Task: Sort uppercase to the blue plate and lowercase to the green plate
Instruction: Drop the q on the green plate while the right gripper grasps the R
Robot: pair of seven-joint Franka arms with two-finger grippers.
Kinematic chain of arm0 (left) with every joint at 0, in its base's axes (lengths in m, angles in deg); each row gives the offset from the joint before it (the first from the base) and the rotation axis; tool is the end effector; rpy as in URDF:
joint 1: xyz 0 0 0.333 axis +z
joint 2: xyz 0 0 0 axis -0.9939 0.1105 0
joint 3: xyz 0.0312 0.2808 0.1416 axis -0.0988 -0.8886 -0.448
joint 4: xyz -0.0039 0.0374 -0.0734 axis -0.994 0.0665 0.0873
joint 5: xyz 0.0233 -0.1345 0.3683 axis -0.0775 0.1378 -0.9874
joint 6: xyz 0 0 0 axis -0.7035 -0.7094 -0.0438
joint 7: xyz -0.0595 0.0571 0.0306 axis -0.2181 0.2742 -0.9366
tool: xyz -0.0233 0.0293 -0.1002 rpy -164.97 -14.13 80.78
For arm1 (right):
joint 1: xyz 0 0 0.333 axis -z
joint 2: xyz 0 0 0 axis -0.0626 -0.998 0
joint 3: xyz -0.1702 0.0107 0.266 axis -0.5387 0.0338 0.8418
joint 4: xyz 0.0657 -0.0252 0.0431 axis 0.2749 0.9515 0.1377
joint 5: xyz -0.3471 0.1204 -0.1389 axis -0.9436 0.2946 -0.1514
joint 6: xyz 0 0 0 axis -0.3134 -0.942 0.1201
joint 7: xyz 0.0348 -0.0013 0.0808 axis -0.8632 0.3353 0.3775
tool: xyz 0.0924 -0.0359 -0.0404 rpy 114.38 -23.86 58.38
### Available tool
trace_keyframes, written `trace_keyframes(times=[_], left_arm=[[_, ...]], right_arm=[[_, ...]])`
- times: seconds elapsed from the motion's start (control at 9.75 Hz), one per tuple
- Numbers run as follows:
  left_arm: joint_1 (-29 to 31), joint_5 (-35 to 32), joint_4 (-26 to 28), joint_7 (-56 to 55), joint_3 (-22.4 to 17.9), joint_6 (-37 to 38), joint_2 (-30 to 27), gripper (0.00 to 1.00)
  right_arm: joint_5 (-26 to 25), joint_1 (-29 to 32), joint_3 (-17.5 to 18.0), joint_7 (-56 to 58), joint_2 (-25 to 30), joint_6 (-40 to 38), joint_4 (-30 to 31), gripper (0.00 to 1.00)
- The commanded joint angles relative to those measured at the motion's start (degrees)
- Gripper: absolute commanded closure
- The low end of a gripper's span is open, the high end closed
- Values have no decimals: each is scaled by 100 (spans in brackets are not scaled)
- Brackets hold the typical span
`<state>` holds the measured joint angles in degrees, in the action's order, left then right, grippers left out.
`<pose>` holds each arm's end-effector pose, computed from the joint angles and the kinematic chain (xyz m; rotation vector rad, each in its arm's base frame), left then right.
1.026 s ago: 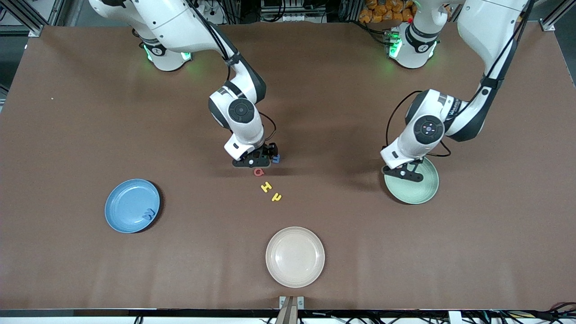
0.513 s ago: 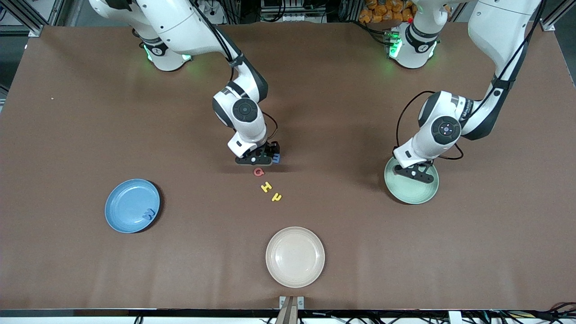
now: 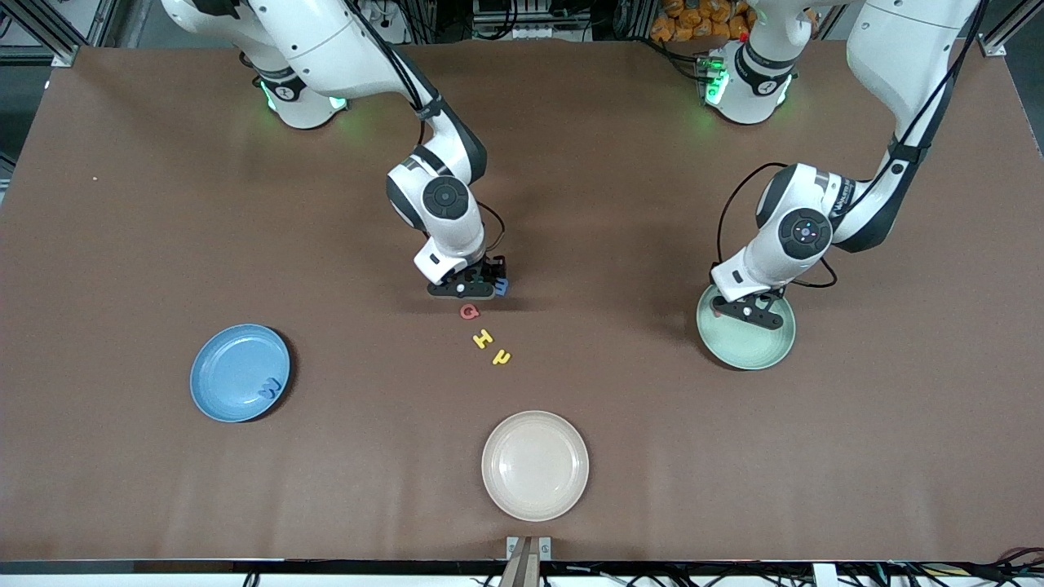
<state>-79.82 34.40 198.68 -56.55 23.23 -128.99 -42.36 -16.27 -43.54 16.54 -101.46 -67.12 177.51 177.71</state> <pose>0.5175 -0.1310 0.2033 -3.0190 0.5838 0.1646 0.4661 0.4151 0.1739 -3.1225 0.0644 -0.0195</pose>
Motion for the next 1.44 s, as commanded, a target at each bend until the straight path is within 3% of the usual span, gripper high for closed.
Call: trace_keyframes(times=[0.0,0.41,0.72,1.03,1.33], left_arm=[[47,-116,219,-219,30,-151,-212,0],[3,-98,202,-335,47,-151,-213,0],[-120,-72,97,-931,170,-151,-195,0],[-646,-54,-508,-1869,162,-142,41,0],[-1339,-54,-1167,-3081,162,-142,375,0]], right_arm=[[40,-4,-9,-89,26,31,65,100],[40,153,-17,-10,245,5,21,100],[22,609,-61,497,666,-223,-40,100],[13,1128,-289,1587,887,-829,-260,100],[-22,1699,-622,2982,958,-918,-260,100]])
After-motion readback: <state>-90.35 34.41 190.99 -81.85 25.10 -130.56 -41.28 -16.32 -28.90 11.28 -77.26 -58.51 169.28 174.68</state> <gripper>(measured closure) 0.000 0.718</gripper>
